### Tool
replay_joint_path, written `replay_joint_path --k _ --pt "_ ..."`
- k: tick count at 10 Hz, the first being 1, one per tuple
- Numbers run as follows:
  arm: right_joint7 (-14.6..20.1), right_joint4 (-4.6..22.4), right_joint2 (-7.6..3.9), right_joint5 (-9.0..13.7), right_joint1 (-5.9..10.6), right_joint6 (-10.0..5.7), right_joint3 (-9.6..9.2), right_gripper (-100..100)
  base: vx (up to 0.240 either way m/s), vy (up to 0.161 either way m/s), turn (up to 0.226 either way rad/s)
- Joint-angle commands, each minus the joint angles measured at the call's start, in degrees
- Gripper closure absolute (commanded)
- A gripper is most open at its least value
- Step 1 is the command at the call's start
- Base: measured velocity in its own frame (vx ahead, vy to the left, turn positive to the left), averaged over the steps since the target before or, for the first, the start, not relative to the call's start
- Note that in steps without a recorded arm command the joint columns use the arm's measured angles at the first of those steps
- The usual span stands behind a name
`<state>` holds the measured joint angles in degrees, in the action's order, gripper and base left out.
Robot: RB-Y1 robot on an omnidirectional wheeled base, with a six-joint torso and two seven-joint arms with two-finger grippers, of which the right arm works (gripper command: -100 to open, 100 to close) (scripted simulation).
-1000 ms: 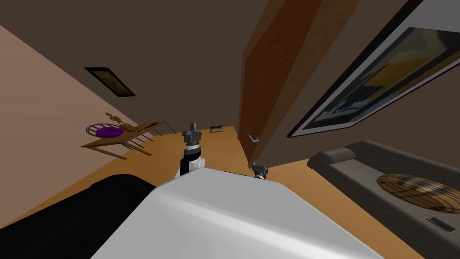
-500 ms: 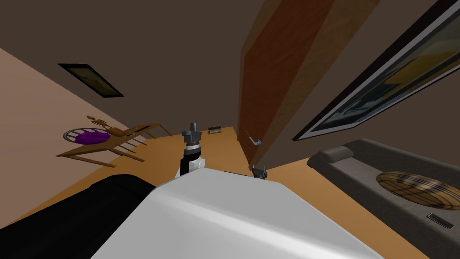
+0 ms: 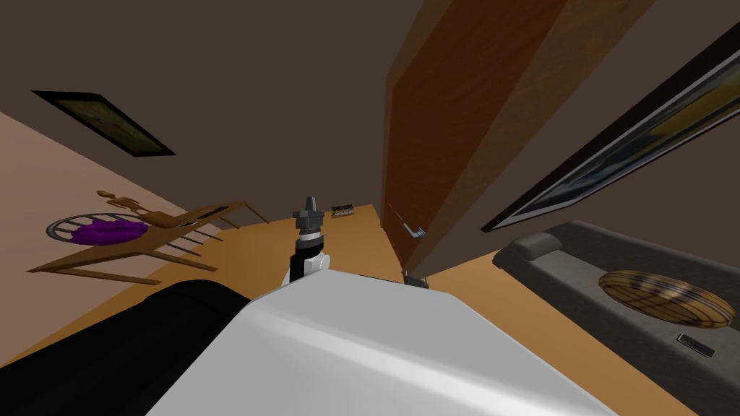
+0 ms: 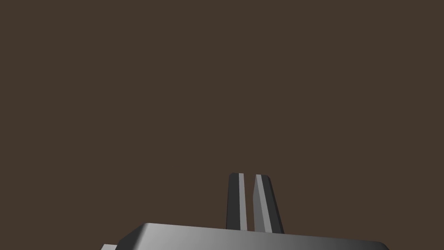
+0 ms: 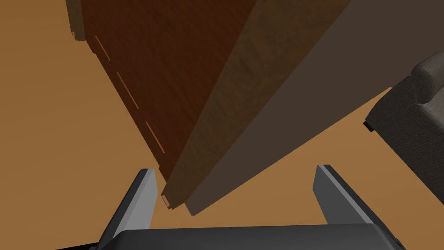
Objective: Push the door open
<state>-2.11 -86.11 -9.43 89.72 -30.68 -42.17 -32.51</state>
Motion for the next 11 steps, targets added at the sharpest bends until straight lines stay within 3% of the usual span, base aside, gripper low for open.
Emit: replay_joint_path --k 1,11 --pt "-0.6 0.4 0.03 1.9 -0.12 -0.07 -0.34 -100 0.104 0.057 -0.059" --pt "-0.5 6.1 -0.03 13.2 -0.21 -1.59 -3.26 -100 0.099 0.047 -0.077"
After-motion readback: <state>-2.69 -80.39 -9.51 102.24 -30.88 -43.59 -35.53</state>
